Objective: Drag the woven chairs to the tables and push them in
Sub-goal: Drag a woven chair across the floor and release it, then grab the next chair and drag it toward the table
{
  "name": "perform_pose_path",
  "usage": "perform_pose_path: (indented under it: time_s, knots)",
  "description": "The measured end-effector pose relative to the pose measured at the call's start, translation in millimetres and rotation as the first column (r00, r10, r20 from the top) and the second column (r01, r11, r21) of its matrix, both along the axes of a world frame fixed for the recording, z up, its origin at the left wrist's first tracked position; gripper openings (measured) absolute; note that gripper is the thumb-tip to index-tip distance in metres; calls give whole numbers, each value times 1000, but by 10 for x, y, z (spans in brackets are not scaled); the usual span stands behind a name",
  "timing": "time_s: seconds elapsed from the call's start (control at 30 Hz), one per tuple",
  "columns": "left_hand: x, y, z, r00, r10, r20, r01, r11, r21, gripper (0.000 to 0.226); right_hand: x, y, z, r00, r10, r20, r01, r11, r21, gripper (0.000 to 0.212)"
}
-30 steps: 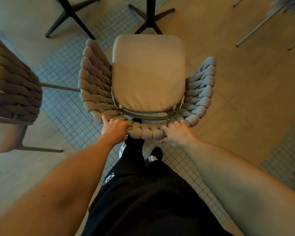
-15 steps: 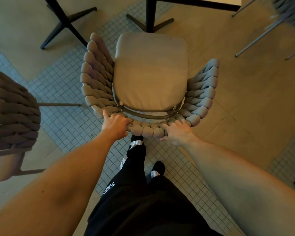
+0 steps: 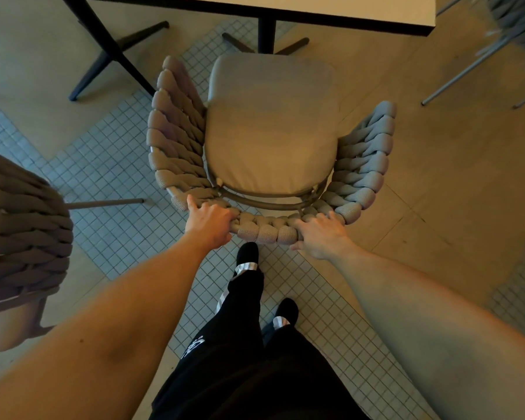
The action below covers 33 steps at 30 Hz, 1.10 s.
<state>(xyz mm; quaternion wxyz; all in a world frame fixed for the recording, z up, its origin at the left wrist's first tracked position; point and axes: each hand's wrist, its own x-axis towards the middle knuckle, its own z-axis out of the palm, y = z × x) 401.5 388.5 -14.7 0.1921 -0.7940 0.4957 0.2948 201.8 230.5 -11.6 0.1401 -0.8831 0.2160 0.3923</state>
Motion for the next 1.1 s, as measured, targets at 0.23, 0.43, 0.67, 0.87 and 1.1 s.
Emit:
perform_pose_path:
  time_s: [0.23,0.43,0.67,0.87,1.1]
  knots:
    - [17,33,-60,999,16,-29,-17,1000,-23,41,-41,-8,21,999,-31,33,31,999,-13,59]
    - [-41,151,-23,993,92,-73,-101,987,-122,63,-69,-12,88,998,-37,42,38,999,-19,66]
    - [-238,521,149,958,250,-141,-280,923,-265,68,-21,163,279,996,39,82,-36,999,-36,57]
    - [-312,1001,232,905,407,-128,-426,874,-234,76,191,325,388,980,150,133,-152,988,4,61]
    - [-245,1610,400,789,602,-128,-614,759,-217,74,715,678,516,935,318,159,-319,948,-21,67]
